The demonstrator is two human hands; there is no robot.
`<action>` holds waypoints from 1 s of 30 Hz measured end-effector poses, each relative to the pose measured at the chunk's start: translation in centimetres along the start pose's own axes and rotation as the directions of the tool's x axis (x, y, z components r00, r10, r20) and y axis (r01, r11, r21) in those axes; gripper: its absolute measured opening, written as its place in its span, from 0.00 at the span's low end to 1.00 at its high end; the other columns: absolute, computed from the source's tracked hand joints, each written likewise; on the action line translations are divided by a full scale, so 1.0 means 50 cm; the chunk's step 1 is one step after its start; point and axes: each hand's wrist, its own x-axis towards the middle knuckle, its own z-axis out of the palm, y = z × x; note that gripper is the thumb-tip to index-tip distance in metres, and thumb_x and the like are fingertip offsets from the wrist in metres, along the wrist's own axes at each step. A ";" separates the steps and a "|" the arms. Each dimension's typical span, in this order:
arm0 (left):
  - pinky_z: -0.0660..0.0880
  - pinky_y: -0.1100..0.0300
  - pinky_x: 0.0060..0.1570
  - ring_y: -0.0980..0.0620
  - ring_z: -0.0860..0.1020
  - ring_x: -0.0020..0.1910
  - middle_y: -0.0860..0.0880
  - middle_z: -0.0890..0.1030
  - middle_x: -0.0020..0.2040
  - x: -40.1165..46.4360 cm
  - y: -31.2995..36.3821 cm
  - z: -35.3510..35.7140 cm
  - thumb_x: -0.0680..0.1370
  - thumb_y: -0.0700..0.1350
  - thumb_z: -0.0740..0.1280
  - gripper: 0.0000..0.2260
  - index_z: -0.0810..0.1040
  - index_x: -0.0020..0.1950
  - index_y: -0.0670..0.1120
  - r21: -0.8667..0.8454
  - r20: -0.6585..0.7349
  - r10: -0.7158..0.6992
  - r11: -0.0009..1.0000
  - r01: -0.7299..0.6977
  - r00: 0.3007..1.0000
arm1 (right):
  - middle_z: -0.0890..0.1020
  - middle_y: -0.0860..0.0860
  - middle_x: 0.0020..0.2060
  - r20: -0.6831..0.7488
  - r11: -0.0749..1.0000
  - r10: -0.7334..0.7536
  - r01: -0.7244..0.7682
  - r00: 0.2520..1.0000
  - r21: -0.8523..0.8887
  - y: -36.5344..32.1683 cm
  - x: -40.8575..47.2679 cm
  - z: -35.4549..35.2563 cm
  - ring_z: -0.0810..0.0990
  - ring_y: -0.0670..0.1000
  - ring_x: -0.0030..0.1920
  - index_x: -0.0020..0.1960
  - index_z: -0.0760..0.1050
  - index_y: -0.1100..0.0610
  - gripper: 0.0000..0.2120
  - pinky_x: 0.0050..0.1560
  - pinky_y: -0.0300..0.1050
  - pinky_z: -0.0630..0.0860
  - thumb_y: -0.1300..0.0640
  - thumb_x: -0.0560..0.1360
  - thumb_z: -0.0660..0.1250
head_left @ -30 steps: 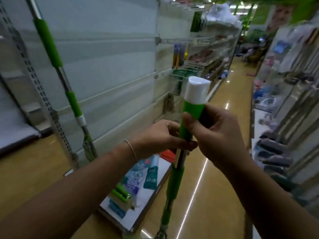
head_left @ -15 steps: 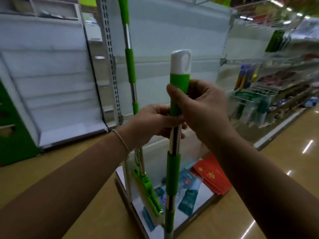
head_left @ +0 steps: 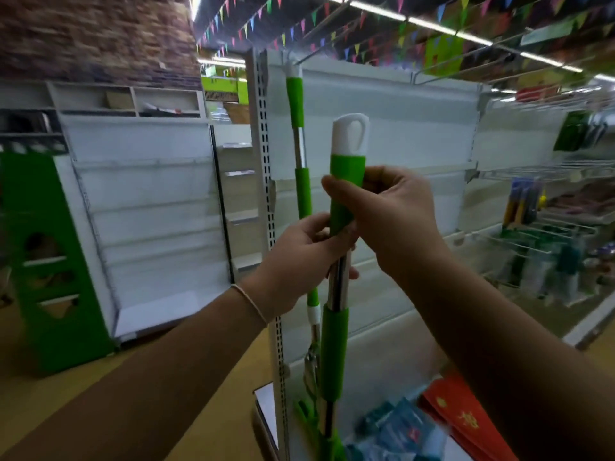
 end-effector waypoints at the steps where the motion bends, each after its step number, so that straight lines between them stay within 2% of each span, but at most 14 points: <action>1: 0.82 0.55 0.43 0.43 0.84 0.41 0.34 0.80 0.54 0.009 0.006 -0.006 0.78 0.46 0.67 0.13 0.76 0.59 0.41 -0.010 -0.036 0.007 1.000 -0.007 0.999 | 0.84 0.56 0.41 -0.010 1.000 0.000 0.000 1.000 0.006 -0.002 0.015 0.009 0.86 0.52 0.41 0.50 0.79 0.60 0.14 0.40 0.44 0.83 0.55 0.69 0.77; 5: 0.83 0.54 0.44 0.44 0.84 0.43 0.38 0.83 0.50 0.059 0.049 -0.041 0.78 0.47 0.68 0.12 0.76 0.57 0.41 0.034 -0.139 0.027 0.999 -0.023 0.990 | 0.84 0.57 0.40 -0.041 0.999 -0.031 0.031 0.999 0.014 -0.013 0.082 0.040 0.86 0.53 0.39 0.45 0.79 0.58 0.12 0.38 0.46 0.84 0.55 0.67 0.78; 11: 0.83 0.46 0.48 0.43 0.85 0.42 0.41 0.82 0.44 0.133 0.100 -0.068 0.79 0.45 0.67 0.12 0.76 0.57 0.38 0.253 -0.122 0.135 0.962 -0.101 0.983 | 0.84 0.56 0.40 -0.047 0.997 -0.073 0.075 0.996 0.029 -0.019 0.167 0.051 0.86 0.53 0.40 0.44 0.79 0.57 0.12 0.41 0.48 0.84 0.54 0.67 0.78; 13: 0.82 0.44 0.47 0.42 0.85 0.41 0.42 0.82 0.42 0.161 0.112 -0.069 0.79 0.45 0.67 0.08 0.76 0.54 0.40 0.350 -0.106 0.187 0.926 -0.139 0.977 | 0.84 0.58 0.40 -0.044 0.996 -0.072 0.074 0.996 0.054 -0.021 0.194 0.045 0.86 0.55 0.39 0.45 0.79 0.59 0.12 0.40 0.49 0.84 0.54 0.68 0.78; 16: 0.82 0.42 0.47 0.40 0.85 0.42 0.40 0.83 0.42 0.208 0.133 -0.058 0.78 0.45 0.68 0.04 0.77 0.48 0.46 0.420 -0.135 0.237 0.893 -0.161 0.962 | 0.85 0.58 0.38 -0.048 0.994 -0.070 0.074 0.996 0.084 -0.026 0.241 0.030 0.86 0.54 0.36 0.43 0.80 0.60 0.11 0.36 0.46 0.83 0.56 0.68 0.79; 18: 0.81 0.41 0.48 0.39 0.84 0.42 0.40 0.83 0.43 0.241 0.147 -0.045 0.76 0.48 0.68 0.04 0.77 0.45 0.48 0.454 -0.161 0.275 0.874 -0.176 0.948 | 0.85 0.58 0.37 -0.043 0.991 -0.080 0.084 0.996 0.106 -0.031 0.275 0.018 0.86 0.54 0.35 0.42 0.80 0.60 0.10 0.35 0.44 0.82 0.56 0.68 0.79; 22: 0.82 0.40 0.44 0.37 0.84 0.40 0.38 0.83 0.42 0.305 0.173 -0.025 0.71 0.51 0.68 0.08 0.77 0.42 0.46 0.511 -0.206 0.309 0.843 -0.167 0.929 | 0.83 0.57 0.35 -0.038 0.985 -0.110 0.115 0.993 0.132 -0.034 0.341 -0.010 0.84 0.54 0.34 0.37 0.78 0.58 0.10 0.34 0.44 0.82 0.56 0.69 0.78; 26: 0.82 0.39 0.41 0.37 0.84 0.37 0.37 0.81 0.41 0.361 0.198 -0.022 0.78 0.41 0.68 0.05 0.76 0.43 0.41 0.478 -0.214 0.277 0.866 -0.147 0.937 | 0.81 0.58 0.32 -0.026 0.972 -0.174 0.176 0.984 0.153 -0.034 0.397 -0.026 0.81 0.56 0.33 0.32 0.77 0.57 0.12 0.38 0.54 0.81 0.57 0.70 0.77; 30: 0.82 0.45 0.38 0.38 0.83 0.35 0.37 0.81 0.39 0.387 0.220 -0.016 0.79 0.39 0.66 0.05 0.75 0.45 0.39 0.471 -0.245 0.281 0.871 -0.139 0.928 | 0.79 0.60 0.32 0.001 0.960 -0.229 0.225 0.973 0.165 -0.036 0.441 -0.030 0.78 0.57 0.32 0.31 0.76 0.60 0.14 0.37 0.62 0.79 0.56 0.70 0.77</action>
